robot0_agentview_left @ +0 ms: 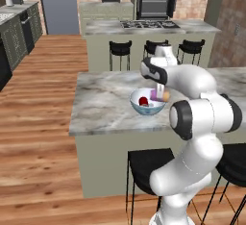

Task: Open the fridge, grab two sodas, and place both sodas inside the bowl with ice on the dining counter.

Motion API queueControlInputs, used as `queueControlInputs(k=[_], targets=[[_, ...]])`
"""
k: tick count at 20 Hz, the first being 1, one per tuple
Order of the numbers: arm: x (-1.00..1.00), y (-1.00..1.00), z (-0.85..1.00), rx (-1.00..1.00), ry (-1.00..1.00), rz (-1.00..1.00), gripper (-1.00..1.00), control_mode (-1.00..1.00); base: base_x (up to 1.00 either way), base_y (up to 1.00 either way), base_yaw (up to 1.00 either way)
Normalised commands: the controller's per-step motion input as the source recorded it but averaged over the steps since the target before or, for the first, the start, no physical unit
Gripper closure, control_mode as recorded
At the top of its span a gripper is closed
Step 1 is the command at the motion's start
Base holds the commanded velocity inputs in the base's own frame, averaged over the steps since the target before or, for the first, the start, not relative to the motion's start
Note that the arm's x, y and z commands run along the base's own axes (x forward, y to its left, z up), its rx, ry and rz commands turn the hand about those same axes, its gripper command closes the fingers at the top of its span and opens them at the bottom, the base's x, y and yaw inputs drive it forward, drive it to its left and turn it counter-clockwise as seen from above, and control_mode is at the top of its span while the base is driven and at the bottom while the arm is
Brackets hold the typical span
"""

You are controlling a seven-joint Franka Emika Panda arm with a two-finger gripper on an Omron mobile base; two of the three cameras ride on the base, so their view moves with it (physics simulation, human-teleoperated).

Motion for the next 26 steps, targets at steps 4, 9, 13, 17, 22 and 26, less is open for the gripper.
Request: queueControlInputs(k=[4, 9, 13, 17, 22, 26], targets=[[0.43, 0.00, -0.26, 0.00, 0.01, 0.11, 1.00, -1.00, 0.00, 0.00, 0.00], [0.44, 0.00, -0.20, 0.00, 0.01, 0.10, 1.00, -1.00, 0.00, 0.00, 0.00], [0.48, 0.00, -0.15, 0.00, 0.00, 0.09, 1.00, -1.00, 0.00, 0.00, 0.00], [0.38, 0.00, -0.20, 0.00, 0.00, 0.09, 1.00, -1.00, 0.00, 0.00, 0.00], [0.27, 0.00, -0.30, 0.00, 0.00, 0.08, 1.00, -1.00, 0.00, 0.00, 0.00], [0.28, 0.00, -0.26, 0.00, 0.00, 0.07, 1.00, -1.00, 0.00, 0.00, 0.00]])
